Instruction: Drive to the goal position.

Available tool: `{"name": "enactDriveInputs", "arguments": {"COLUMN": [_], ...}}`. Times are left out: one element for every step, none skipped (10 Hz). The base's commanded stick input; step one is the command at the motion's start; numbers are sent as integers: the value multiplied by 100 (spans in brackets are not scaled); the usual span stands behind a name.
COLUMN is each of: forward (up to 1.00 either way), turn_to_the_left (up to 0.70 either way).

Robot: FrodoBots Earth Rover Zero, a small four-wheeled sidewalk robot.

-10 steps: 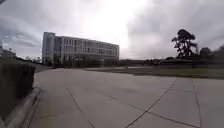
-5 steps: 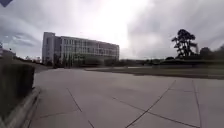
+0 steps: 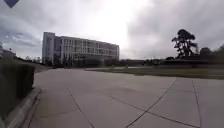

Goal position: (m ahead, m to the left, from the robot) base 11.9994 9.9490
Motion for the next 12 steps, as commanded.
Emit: {"name": "enactDriveInputs", "arguments": {"forward": [4,4,4,4,4,4,0,2,4,4,4,4], "turn_to_the_left": [0,0,0,0,0,0,0,0,0,0,0,0]}}
